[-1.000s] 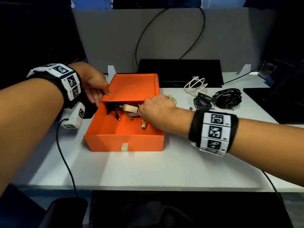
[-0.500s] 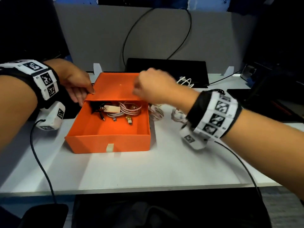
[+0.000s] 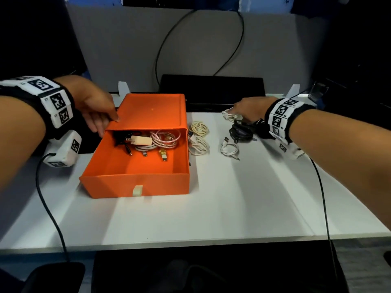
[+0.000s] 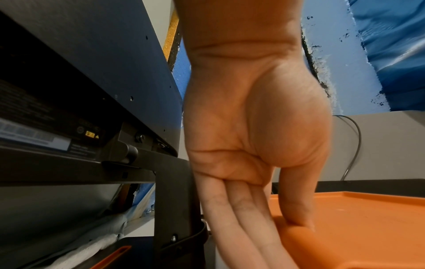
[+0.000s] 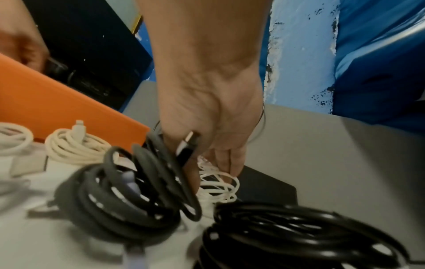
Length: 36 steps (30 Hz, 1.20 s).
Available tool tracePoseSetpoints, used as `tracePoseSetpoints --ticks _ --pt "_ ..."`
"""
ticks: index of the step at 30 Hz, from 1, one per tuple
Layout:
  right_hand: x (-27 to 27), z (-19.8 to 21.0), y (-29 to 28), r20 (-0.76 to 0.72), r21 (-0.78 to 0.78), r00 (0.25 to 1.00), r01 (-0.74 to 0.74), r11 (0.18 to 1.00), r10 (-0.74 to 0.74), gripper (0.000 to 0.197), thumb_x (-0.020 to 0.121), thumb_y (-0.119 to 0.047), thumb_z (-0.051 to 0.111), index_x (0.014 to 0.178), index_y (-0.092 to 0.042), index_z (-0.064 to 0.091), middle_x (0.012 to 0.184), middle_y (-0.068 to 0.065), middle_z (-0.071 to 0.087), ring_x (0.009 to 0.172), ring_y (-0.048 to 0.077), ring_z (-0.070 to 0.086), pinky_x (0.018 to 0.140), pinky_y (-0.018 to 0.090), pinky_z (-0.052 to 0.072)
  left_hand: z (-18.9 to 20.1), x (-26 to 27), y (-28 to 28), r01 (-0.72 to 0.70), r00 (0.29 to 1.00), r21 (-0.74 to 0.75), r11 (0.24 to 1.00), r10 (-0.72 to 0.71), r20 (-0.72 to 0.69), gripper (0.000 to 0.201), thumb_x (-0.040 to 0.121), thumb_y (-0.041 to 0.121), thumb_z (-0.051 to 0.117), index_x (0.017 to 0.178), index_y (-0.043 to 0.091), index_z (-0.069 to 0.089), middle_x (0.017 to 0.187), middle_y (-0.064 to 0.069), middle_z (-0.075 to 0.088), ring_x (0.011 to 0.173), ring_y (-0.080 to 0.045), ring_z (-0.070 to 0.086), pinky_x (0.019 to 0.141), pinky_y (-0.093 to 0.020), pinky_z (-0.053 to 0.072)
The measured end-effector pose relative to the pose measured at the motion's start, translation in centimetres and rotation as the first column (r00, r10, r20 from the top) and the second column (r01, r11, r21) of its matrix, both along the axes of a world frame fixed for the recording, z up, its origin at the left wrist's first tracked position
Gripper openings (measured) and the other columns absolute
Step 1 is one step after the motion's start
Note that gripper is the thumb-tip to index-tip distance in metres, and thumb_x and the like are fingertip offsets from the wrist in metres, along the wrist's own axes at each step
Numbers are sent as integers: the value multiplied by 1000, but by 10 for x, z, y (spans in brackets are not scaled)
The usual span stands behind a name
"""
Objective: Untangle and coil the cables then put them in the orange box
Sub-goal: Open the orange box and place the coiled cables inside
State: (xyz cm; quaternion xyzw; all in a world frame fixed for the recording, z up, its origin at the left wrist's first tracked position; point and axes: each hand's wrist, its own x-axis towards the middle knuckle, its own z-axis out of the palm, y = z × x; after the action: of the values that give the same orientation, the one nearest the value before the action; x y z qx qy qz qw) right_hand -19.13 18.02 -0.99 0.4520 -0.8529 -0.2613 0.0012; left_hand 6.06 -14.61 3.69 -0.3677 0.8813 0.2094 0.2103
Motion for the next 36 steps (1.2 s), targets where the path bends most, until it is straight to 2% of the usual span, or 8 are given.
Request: tracePoseSetpoints --ticks 7,12,17,24,29,31,34,36 --pt "-10 -6 8 213 -115 972 125 985 -99 59 89 -12 73 145 -17 53 121 11 65 107 30 60 84 32 44 -2 -1 -2 -7 1000 -4 1000 7 -18 34 107 20 50 109 -10 66 91 -24 77 75 -32 78 60 -36 62" --pt "-10 -15 6 61 -252 990 138 958 -126 10 88 -8 68 89 -17 64 89 10 66 80 31 62 76 37 54 -4 -1 -4 -5 1000 2 1000 5 -23 34 108 20 49 110 -10 66 92 -24 77 76 -32 78 63 -37 61" --pt "-19 0 5 157 -547 966 259 796 -206 20 95 -13 64 75 -9 61 77 14 62 78 36 63 66 34 44 -3 -2 -7 3 1000 20 1000 -3 -17 35 107 21 50 111 -10 66 94 -24 77 77 -31 78 65 -36 62" --pt "56 67 -9 175 -857 984 132 497 40 19 98 -28 69 110 -16 76 85 4 68 81 24 64 64 27 40 -2 0 -6 25 999 42 999 -24 -28 34 108 20 49 113 -9 66 95 -23 77 75 -29 78 66 -36 63" --pt "172 84 -37 83 -794 933 -151 589 351 16 99 -26 65 91 -14 72 72 0 66 63 12 59 55 17 38 -2 2 -3 27 1000 44 999 -27 -13 37 109 21 46 113 -10 66 94 -22 77 74 -27 78 61 -33 63" --pt "212 76 -53 42 -691 903 -284 665 429 17 98 -22 60 83 -17 65 68 0 57 66 20 61 59 32 45 -4 2 -4 21 1000 42 999 -21 -19 37 108 19 45 115 -13 63 94 -23 76 71 -28 78 56 -32 62" --pt "256 57 -77 -36 -431 902 -402 808 430 17 99 -13 53 105 -16 69 70 -1 39 82 32 62 57 33 35 -7 1 -5 5 1000 37 999 -4 -27 34 108 15 43 109 -12 63 85 -22 75 66 -28 77 54 -31 61" --pt "277 48 -86 -54 -294 872 -480 827 487 24 100 -8 48 114 -12 67 80 3 50 97 34 66 64 34 35 -7 1 -5 0 1000 34 999 1 -25 36 108 17 44 105 -12 65 82 -21 76 66 -27 77 55 -31 61"
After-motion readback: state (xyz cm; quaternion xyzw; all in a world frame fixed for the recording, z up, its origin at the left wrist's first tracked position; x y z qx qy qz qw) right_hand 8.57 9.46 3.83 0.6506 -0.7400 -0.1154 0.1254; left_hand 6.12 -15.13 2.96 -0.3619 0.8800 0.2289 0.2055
